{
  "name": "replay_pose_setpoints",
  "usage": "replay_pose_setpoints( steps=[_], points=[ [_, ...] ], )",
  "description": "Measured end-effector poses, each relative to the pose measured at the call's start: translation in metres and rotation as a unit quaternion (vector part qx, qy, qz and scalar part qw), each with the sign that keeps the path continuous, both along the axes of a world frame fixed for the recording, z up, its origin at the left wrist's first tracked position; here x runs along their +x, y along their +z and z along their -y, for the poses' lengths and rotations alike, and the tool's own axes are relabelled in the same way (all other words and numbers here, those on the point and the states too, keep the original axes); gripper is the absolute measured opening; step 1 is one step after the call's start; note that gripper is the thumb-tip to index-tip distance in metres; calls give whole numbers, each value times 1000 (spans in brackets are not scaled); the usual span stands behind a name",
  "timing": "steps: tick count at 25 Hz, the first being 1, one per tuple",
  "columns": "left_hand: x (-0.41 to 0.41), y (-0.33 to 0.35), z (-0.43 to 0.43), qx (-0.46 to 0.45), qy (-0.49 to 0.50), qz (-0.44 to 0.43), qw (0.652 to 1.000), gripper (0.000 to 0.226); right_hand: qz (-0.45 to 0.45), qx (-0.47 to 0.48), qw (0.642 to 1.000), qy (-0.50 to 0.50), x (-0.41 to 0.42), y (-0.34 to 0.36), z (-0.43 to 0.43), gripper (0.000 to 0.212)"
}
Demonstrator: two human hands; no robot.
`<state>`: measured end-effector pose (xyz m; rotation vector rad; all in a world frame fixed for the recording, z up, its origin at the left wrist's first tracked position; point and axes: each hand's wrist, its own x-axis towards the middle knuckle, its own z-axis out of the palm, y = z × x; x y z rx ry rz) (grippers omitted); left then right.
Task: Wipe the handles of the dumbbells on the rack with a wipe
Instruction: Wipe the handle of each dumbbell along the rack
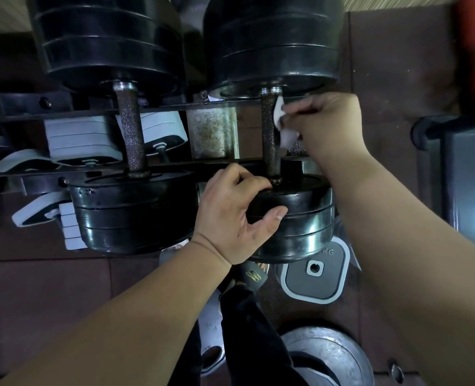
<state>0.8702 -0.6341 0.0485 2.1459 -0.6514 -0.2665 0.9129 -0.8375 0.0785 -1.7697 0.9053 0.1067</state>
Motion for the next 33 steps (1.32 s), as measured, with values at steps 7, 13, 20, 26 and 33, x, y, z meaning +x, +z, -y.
replay_pose_setpoints(
  steps=[7, 13, 20, 26, 33],
  points=[
    [0, 0, 0, 3, 0, 11, 1000, 48, -37, 36, 996, 75, -29, -2, 2, 17],
    [0, -1, 0, 4, 0, 2, 1000, 49, 33, 29, 999, -23, 7, -3, 0, 22],
    [1, -1, 0, 1, -3, 1, 1000, 49, -28, -10, 989, 143, -27, 6, 3, 29],
    [-1, 0, 1, -2, 2, 0, 1000, 49, 47, -34, 998, 16, -4, 1, 0, 14],
    [-2, 0, 1, 3, 3, 4, 1000, 50, -36, -76, 986, 146, -33, -4, -1, 13]
  ],
)
